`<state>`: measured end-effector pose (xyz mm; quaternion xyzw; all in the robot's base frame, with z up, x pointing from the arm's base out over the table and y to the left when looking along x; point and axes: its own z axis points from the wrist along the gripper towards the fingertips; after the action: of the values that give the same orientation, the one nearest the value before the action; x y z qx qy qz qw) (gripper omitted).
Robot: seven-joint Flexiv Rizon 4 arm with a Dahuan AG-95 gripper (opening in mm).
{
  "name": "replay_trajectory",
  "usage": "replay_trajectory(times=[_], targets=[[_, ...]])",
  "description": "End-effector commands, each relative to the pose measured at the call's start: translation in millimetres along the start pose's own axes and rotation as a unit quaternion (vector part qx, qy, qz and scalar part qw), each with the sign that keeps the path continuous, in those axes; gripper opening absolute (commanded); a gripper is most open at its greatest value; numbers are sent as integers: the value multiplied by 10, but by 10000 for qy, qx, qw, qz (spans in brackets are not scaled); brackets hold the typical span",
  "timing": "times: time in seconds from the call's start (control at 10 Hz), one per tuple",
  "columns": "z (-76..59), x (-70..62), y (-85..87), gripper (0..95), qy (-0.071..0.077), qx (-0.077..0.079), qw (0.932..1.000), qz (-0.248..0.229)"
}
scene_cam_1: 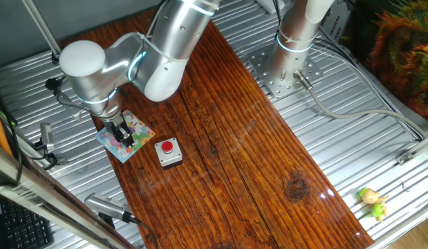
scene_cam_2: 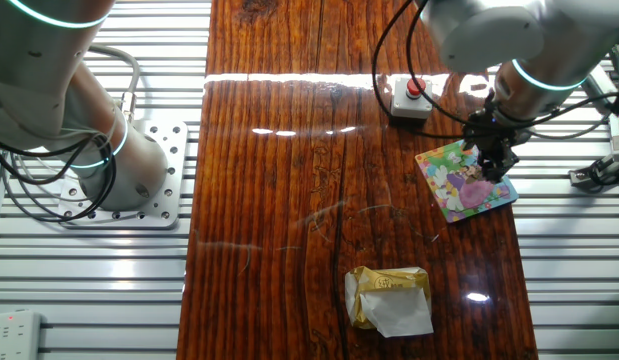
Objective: Assemble one piece of a puzzle
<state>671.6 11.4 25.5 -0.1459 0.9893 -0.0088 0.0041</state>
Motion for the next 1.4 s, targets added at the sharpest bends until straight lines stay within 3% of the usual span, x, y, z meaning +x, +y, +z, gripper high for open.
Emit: replay_trajectory(times=[0.1,0.2,1.4], targets=[[-52,-11,-19,380,85,-12,9999,92],[-59,-14,-22,0,121,-8,9998,157],[-34,-31,-24,0,148,22,9998,109]])
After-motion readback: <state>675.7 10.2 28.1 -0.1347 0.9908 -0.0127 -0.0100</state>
